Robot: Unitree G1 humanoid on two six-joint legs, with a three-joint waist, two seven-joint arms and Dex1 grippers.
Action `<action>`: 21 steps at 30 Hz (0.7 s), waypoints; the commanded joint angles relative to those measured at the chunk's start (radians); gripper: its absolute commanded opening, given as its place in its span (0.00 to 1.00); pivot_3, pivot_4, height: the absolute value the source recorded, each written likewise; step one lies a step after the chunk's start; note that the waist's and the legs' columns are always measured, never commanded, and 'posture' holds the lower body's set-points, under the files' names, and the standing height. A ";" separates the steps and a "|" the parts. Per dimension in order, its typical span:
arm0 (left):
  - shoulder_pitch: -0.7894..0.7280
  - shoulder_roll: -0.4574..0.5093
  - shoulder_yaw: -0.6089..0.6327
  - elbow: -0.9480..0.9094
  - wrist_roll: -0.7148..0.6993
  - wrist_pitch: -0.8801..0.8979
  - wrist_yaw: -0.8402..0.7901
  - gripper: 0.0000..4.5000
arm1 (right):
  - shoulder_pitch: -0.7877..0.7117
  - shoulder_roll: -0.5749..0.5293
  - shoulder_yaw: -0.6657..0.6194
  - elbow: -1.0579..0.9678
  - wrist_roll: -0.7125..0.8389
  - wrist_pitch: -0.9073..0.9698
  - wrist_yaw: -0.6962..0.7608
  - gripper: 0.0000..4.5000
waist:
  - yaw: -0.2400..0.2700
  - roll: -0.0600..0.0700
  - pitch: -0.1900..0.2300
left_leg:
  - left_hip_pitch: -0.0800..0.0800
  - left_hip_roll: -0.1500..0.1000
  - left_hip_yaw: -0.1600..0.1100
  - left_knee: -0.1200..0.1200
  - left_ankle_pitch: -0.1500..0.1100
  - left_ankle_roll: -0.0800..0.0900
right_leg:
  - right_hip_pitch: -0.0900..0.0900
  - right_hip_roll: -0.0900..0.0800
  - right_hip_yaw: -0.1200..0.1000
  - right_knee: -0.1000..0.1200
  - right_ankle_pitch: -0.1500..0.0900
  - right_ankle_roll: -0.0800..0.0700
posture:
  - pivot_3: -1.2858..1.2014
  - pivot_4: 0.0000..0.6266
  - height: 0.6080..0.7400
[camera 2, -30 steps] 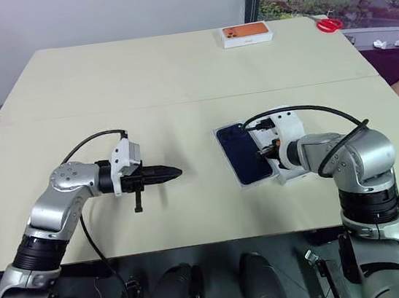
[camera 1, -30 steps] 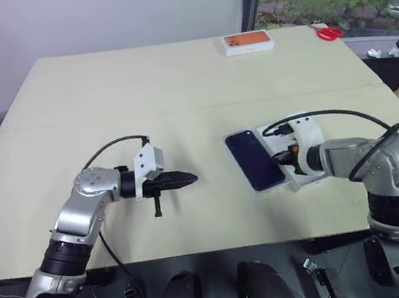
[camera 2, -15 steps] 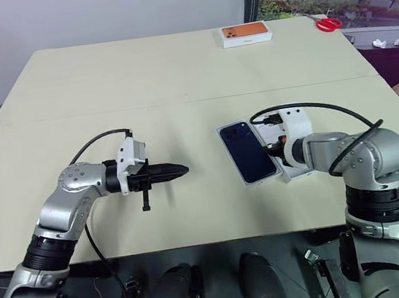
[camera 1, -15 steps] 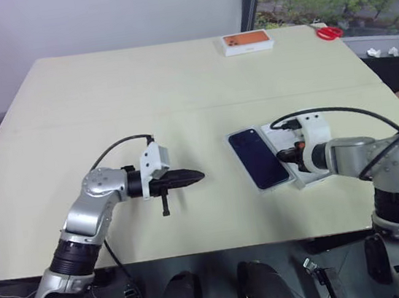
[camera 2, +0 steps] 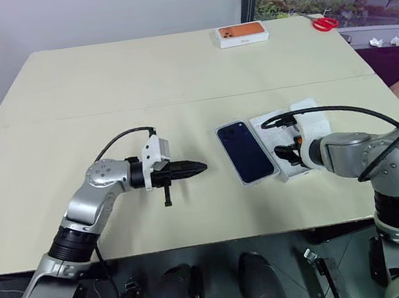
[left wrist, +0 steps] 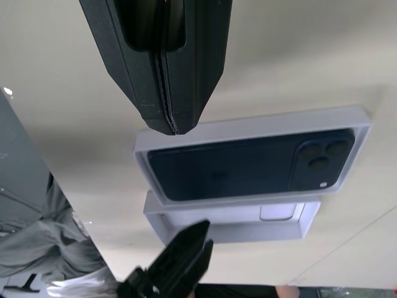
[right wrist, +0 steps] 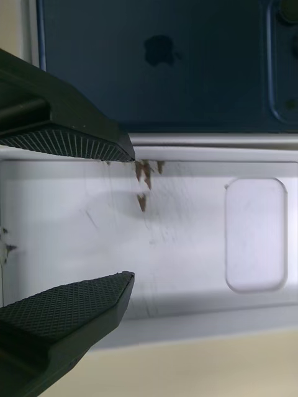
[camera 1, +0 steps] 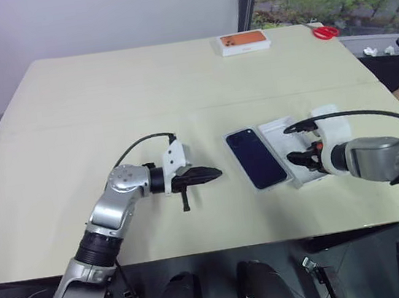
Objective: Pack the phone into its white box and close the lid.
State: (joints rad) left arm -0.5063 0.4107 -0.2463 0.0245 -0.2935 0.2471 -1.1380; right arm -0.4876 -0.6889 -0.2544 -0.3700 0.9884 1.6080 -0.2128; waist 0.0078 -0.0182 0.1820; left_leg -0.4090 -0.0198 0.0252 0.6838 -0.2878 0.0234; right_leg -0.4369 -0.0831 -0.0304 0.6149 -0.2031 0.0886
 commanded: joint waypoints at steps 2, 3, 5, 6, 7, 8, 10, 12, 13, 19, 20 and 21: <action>-0.008 0.001 0.007 -0.039 -0.014 -0.011 -0.008 0.00 | -0.023 0.026 -0.023 -0.005 0.041 0.006 -0.020 0.65 | 0.001 0.000 0.000 | 0.000 0.000 0.000 0.000 0.000 0.000 | 0.000 0.000 0.000 0.000 0.000 0.000 | 0.52 0.24 1.00; -0.007 0.003 0.009 -0.041 -0.014 -0.009 -0.007 0.00 | -0.025 0.030 -0.020 -0.004 0.045 0.006 -0.023 0.65 | 0.002 0.000 0.000 | 0.000 0.000 0.000 0.000 0.000 0.000 | 0.000 0.000 0.000 0.000 0.000 0.000 | 0.52 0.24 1.00; -0.001 0.008 0.013 -0.051 -0.017 -0.005 -0.007 0.00 | -0.025 0.041 -0.012 -0.001 0.046 0.006 -0.025 0.65 | 0.002 0.000 0.000 | 0.000 0.000 0.000 0.000 0.000 0.000 | 0.000 0.000 0.000 0.000 0.000 0.000 | 0.52 0.24 1.00; 0.002 0.010 0.014 -0.055 -0.018 -0.003 -0.006 0.00 | -0.024 0.044 -0.009 0.000 0.045 0.006 -0.027 0.65 | 0.002 0.000 0.000 | 0.000 0.000 0.000 0.000 0.000 0.000 | 0.000 0.000 0.000 0.000 0.000 0.000 | 0.52 0.24 1.00; 0.005 0.012 0.014 -0.060 -0.019 -0.001 -0.006 0.00 | -0.022 0.046 -0.006 0.001 0.042 0.006 -0.027 0.65 | 0.002 0.000 0.000 | 0.000 0.000 0.000 0.000 0.000 0.000 | 0.000 0.000 0.000 0.000 0.000 0.000 | 0.52 0.24 1.00; 0.006 0.013 0.015 -0.063 -0.020 0.001 -0.005 0.00 | -0.021 0.046 -0.003 0.003 0.039 0.006 -0.028 0.65 | 0.003 0.000 0.000 | 0.000 0.000 0.000 0.000 0.000 0.000 | 0.000 0.000 0.000 0.000 0.000 0.000 | 0.52 0.24 1.00; 0.011 0.015 0.016 -0.073 -0.024 0.006 -0.002 0.00 | -0.015 0.049 -0.003 0.007 0.029 0.006 -0.031 0.65 | 0.003 0.000 0.000 | 0.000 0.000 0.000 0.000 0.000 0.000 | 0.000 0.000 0.000 0.000 0.000 0.000 | 0.52 0.24 1.00; 0.013 0.017 0.017 -0.077 -0.025 0.010 0.001 0.00 | -0.014 0.051 -0.007 0.012 0.025 0.006 -0.032 0.65 | 0.003 0.000 0.000 | 0.000 0.000 0.000 0.000 0.000 0.000 | 0.000 0.000 0.000 0.000 0.000 0.000 | 0.52 0.24 1.00; 0.014 0.018 0.018 -0.079 -0.026 0.012 0.002 0.00 | -0.013 0.052 -0.010 0.014 0.023 0.006 -0.033 0.65 | 0.003 0.000 0.000 | 0.000 0.000 0.000 0.000 0.000 0.000 | 0.000 0.000 0.000 0.000 0.000 0.000 | 0.52 0.24 1.00; 0.013 0.018 0.019 -0.079 -0.027 0.014 0.002 0.00 | -0.010 0.057 -0.025 0.024 0.012 0.006 -0.034 0.65 | 0.003 0.000 0.000 | 0.000 0.000 0.000 0.000 0.000 0.000 | 0.000 0.000 0.000 0.000 0.000 0.000 | 0.52 0.24 1.00; 0.013 0.017 0.019 -0.079 -0.027 0.014 0.003 0.00 | -0.008 0.058 -0.028 0.026 0.009 0.006 -0.035 0.65 | 0.003 0.000 0.000 | 0.000 0.000 0.000 0.000 0.000 0.000 | 0.000 0.000 0.000 0.000 0.000 0.000 | 0.52 0.24 1.00; 0.012 0.017 0.019 -0.078 -0.027 0.015 0.003 0.00 | -0.005 0.058 -0.028 0.026 0.006 0.006 -0.034 0.65 | 0.003 0.000 0.000 | 0.000 0.000 0.000 0.000 0.000 0.000 | 0.000 0.000 0.000 0.000 0.000 0.000 | 0.52 0.24 1.00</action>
State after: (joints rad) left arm -0.4851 0.4265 -0.2450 -0.0194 -0.2971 0.2592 -1.1361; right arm -0.4912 -0.6351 -0.2516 -0.3373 0.9991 1.6080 -0.2459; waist 0.0108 -0.0182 0.1820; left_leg -0.4091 -0.0199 0.0253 0.6839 -0.2878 0.0234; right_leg -0.4368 -0.0833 -0.0303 0.6147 -0.2031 0.0885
